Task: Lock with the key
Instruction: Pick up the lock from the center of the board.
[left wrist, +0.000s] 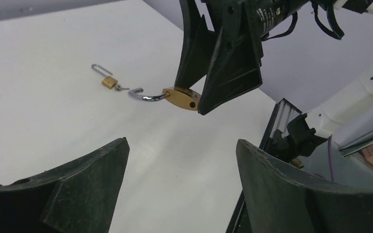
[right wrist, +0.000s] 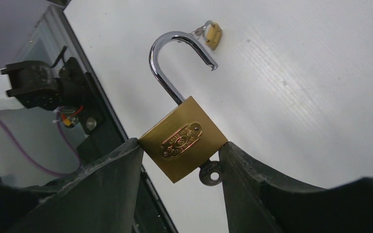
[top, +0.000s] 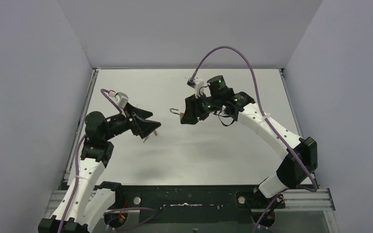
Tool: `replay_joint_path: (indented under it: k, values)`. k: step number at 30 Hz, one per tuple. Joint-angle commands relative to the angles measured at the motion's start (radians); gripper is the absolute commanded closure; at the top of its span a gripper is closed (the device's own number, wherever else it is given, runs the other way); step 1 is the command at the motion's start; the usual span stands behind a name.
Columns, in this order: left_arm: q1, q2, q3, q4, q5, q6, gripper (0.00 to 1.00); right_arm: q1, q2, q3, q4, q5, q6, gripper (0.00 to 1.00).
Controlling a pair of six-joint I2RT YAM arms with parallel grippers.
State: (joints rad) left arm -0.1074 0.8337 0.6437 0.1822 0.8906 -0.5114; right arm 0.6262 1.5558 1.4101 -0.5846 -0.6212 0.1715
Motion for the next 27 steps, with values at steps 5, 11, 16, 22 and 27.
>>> replay_joint_path:
  k: [5, 11, 16, 22, 27]
  values:
    - [-0.138, -0.164, -0.042, 0.135, -0.099, 0.407, 0.18, 0.058, -0.168, 0.027, -0.030, -0.175, 0.129, 1.00]
    - [-0.182, -0.127, -0.030, 0.148, -0.023, 0.541, 0.18, 0.109, -0.196, 0.091, -0.059, -0.222, 0.155, 1.00]
    - [-0.202, -0.097, -0.016, 0.163, -0.024, 0.576, 0.19, 0.120, -0.205, 0.105, -0.064, -0.248, 0.171, 1.00]
    - [-0.213, -0.092, 0.000, 0.189, 0.008, 0.554, 0.23, 0.121, -0.215, 0.091, -0.075, -0.254, 0.167, 1.00]
    - [-0.215, -0.091, 0.008, 0.216, 0.042, 0.504, 0.29, 0.121, -0.207, 0.088, -0.090, -0.244, 0.157, 1.00]
